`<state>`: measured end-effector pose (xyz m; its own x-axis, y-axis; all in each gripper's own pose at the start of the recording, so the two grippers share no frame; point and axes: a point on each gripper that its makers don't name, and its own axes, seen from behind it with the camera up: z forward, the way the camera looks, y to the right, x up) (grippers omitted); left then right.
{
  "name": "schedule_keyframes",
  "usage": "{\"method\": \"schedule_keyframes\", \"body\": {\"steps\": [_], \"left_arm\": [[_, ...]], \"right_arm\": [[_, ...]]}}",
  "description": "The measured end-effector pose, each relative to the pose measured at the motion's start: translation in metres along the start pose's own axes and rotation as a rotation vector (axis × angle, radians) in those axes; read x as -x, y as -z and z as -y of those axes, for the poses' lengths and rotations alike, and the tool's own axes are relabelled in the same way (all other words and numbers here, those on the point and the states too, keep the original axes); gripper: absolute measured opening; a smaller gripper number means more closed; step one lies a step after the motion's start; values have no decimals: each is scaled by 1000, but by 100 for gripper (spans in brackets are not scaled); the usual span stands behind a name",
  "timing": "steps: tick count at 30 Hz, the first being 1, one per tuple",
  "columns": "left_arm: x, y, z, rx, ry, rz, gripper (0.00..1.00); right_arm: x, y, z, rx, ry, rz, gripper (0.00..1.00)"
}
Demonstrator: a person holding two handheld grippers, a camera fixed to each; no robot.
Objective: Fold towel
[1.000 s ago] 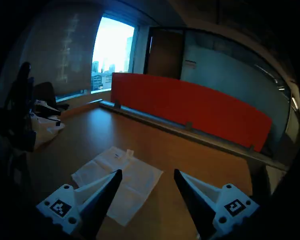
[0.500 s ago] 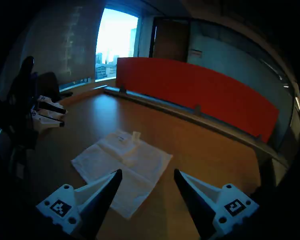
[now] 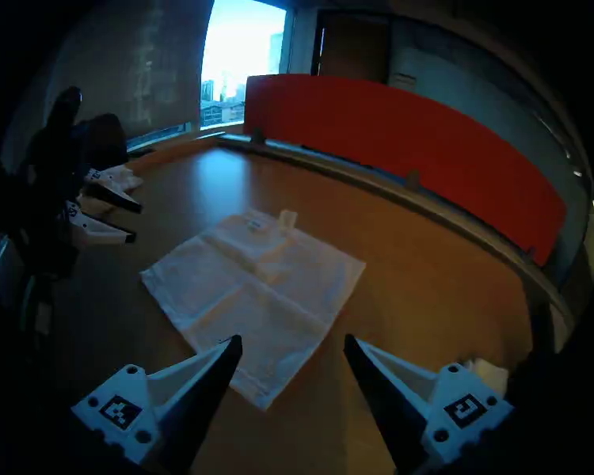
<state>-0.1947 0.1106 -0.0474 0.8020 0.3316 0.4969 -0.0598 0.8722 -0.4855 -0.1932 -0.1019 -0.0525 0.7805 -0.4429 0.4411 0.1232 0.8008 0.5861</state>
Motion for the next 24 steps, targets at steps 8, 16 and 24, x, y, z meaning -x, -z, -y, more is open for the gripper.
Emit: {"method": "schedule_keyframes", "body": {"steps": [8, 16, 24], "left_arm": [[29, -15, -5, 20, -27, 70, 89], [49, -27, -14, 50, -47, 125, 89], [66, -35, -22, 72, -50, 172, 89]], "right_arm": [[33, -14, 9, -27, 3, 59, 100], [62, -25, 16, -51, 10, 110, 100], [84, -31, 21, -81, 23, 163, 98]]}}
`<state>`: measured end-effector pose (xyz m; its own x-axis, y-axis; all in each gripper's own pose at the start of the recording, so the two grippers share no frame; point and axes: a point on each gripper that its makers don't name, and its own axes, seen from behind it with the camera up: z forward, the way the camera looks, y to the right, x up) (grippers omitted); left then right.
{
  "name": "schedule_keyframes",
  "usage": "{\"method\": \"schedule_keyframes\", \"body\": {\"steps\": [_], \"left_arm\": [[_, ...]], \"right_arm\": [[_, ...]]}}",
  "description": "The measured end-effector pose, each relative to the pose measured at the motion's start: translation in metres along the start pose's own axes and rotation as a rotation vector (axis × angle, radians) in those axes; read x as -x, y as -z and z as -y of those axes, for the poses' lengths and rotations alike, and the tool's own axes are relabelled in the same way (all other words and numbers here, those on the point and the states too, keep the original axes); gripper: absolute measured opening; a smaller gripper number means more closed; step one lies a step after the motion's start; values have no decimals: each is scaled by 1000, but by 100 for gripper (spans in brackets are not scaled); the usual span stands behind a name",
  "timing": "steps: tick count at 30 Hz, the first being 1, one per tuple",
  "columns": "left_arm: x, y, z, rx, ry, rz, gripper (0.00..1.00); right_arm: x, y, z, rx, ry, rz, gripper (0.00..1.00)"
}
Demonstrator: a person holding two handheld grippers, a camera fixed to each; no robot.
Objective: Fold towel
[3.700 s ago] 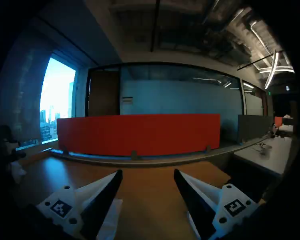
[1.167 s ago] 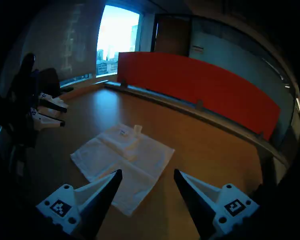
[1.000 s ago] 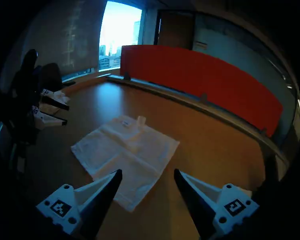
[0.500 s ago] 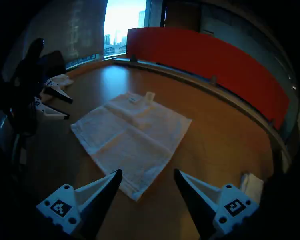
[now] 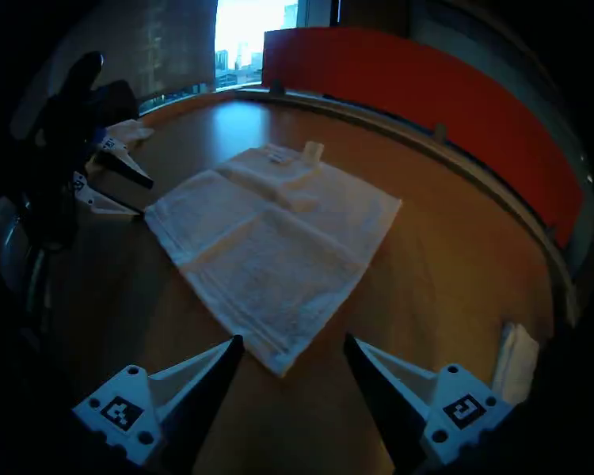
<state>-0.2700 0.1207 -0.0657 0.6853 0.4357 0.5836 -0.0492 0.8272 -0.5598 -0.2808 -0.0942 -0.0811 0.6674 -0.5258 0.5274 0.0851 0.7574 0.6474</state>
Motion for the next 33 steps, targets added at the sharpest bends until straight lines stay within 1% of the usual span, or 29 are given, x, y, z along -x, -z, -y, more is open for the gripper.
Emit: {"method": "schedule_keyframes", "body": {"steps": [6, 9, 12, 14, 18, 20, 24, 30, 33], "left_arm": [[8, -5, -5, 12, -15, 25, 89], [11, -7, -7, 16, -17, 35, 89], [11, -8, -6, 13, -15, 40, 88], [11, -8, -7, 17, -8, 42, 88], [11, -8, -7, 24, 6, 46, 88], [12, -8, -7, 25, 6, 45, 88], [12, -9, -8, 29, 0, 44, 88], [12, -9, -10, 40, -2, 54, 82], [12, -9, -10, 40, 1, 58, 80]], "right_arm": [[8, -5, 1, -10, 12, 17, 94], [11, -6, 1, -17, 7, 24, 89], [13, -7, 1, -23, 0, 31, 87], [14, -8, 2, -30, -2, 33, 83], [15, -8, 4, -43, 0, 36, 83], [15, -8, 5, -47, 5, 36, 78], [16, -8, 7, -59, 1, 36, 73], [16, -9, 6, -69, -13, 41, 66], [16, -9, 4, -66, -14, 42, 59]]}}
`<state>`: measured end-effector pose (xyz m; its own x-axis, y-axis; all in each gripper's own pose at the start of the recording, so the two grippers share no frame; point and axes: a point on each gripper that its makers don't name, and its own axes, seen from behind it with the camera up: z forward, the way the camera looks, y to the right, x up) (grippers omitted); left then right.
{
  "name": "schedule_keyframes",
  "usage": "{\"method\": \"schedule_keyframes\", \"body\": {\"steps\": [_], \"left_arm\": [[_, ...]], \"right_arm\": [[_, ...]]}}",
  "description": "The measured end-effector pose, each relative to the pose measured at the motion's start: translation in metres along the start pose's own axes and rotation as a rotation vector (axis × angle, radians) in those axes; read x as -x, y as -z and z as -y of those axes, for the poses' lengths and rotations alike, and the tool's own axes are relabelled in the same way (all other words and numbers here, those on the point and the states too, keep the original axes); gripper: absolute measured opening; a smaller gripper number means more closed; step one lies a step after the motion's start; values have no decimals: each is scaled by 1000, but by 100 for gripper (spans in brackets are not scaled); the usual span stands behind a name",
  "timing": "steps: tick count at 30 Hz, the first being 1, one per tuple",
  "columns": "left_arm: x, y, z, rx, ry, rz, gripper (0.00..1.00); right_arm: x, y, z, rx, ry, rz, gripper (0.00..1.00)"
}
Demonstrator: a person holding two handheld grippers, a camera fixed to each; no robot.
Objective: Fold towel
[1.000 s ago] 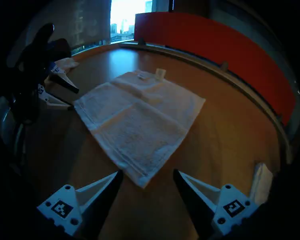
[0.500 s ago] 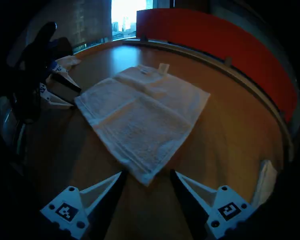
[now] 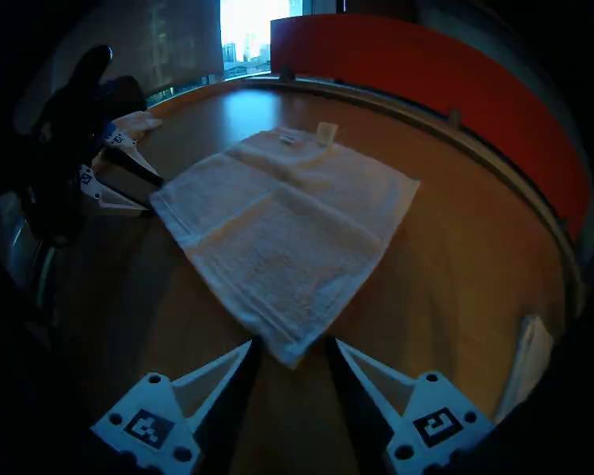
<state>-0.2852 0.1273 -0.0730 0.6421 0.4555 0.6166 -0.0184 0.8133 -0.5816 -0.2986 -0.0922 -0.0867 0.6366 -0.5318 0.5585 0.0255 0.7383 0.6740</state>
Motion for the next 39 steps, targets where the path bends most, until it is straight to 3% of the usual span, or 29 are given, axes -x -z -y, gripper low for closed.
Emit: {"method": "schedule_keyframes", "body": {"steps": [9, 13, 19, 23, 30, 39], "left_arm": [[-1, 1, -3, 3, -3, -1, 70], [-1, 1, -6, 11, -11, 0, 61], [-2, -1, -14, 19, -24, 2, 26], [-4, -2, -13, 6, -14, 3, 14], [-5, -1, -11, -3, 26, 22, 12], [-17, 7, -11, -9, 28, 0, 11]], "right_arm": [[0, 1, 4, -13, 15, -3, 40], [0, 2, 6, -15, 14, -3, 33], [-1, 2, 6, -14, 3, -4, 21], [-3, 4, 7, -24, -9, -9, 14], [-8, 8, 12, -29, -6, -20, 12], [-16, 16, 14, -16, -2, -35, 10]]}}
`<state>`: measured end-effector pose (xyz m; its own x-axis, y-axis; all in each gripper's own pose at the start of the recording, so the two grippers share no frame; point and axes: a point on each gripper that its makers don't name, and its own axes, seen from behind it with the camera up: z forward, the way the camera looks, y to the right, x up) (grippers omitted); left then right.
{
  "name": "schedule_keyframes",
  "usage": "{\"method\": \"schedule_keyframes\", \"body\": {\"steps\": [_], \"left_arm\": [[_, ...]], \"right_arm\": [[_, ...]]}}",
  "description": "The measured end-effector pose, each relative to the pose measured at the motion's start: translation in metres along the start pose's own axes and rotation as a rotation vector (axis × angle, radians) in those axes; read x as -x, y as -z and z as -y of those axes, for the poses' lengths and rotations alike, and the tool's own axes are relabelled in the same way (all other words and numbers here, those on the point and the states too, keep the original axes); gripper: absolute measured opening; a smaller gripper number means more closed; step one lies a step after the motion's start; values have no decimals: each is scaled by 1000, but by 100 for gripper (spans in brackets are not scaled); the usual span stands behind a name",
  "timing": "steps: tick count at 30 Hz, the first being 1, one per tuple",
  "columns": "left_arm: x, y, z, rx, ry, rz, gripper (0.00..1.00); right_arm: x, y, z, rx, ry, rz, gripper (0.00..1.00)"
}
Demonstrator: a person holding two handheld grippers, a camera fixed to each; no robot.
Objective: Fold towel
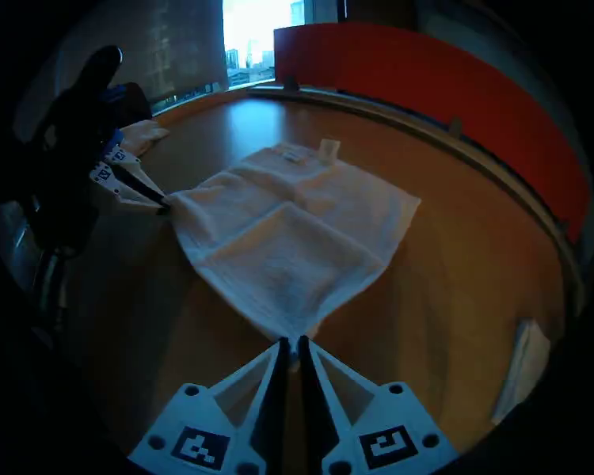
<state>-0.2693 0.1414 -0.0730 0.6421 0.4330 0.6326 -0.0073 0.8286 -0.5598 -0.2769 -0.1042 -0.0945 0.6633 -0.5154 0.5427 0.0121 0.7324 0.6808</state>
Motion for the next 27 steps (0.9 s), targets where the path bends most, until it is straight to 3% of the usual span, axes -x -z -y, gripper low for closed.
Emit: {"method": "schedule_keyframes", "body": {"steps": [12, 27], "left_arm": [[-17, 24, 2, -12, 0, -3, 11], [-31, 63, -13, 3, 3, 26, 11]], "right_arm": [[-33, 24, 3, 5, -1, -64, 10], [-71, 75, 10, 17, 15, -140, 10]]}}
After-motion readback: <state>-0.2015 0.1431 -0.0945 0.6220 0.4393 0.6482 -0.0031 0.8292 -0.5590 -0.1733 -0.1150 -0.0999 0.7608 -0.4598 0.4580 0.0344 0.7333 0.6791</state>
